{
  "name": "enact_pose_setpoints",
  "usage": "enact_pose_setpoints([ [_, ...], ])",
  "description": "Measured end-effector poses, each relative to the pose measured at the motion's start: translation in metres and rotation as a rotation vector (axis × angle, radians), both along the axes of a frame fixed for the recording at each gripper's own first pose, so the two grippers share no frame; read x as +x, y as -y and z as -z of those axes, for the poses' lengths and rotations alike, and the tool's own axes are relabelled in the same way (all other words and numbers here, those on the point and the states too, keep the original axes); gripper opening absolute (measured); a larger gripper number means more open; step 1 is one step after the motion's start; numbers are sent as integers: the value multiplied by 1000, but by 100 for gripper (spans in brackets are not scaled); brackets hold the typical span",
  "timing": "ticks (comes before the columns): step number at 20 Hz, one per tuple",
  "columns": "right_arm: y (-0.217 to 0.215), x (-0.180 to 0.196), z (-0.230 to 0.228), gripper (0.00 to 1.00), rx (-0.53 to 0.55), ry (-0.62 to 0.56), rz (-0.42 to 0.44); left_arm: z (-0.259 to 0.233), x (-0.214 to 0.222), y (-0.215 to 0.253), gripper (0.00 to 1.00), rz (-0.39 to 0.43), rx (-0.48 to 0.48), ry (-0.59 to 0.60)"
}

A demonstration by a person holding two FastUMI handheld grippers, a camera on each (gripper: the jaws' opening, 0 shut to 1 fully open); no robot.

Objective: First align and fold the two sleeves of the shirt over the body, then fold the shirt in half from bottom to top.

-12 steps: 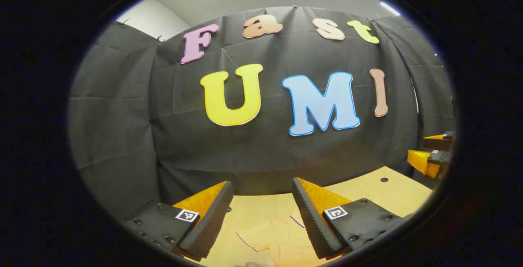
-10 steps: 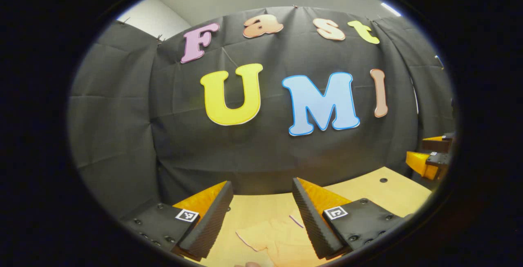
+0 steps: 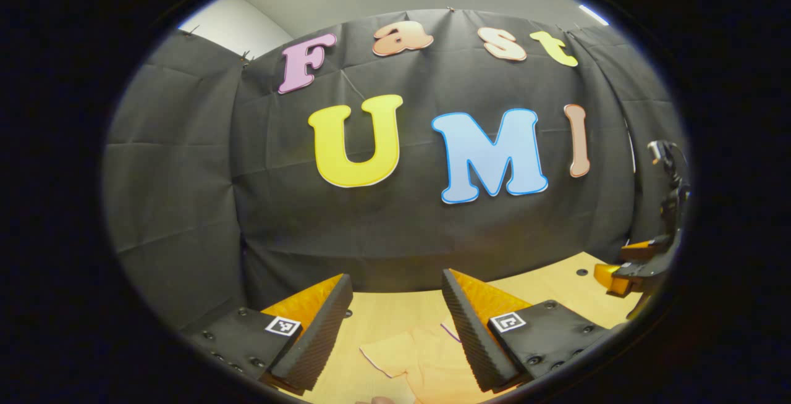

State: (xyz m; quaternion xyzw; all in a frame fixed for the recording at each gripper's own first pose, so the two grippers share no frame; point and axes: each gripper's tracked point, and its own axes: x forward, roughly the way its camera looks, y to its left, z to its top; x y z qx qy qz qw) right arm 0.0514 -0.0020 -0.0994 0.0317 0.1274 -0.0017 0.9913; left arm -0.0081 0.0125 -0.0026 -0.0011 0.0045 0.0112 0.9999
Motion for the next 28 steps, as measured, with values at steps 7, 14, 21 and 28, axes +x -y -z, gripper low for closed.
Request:
enact_pose_setpoints([
  [7,0,26,96,97,35,-215,2,7,0,-21,95,-43,17,-23],
  [14,3,47,195,97,41,-436,5,23,0,-46,95,-95,20,-73],
  [21,7,58,244,98,60,-568,10,43,3,-68,95,-145,8,-129],
  [28,0,66,248,53,126,-582,-17,52,11,-69,96,-159,-3,-152],
])
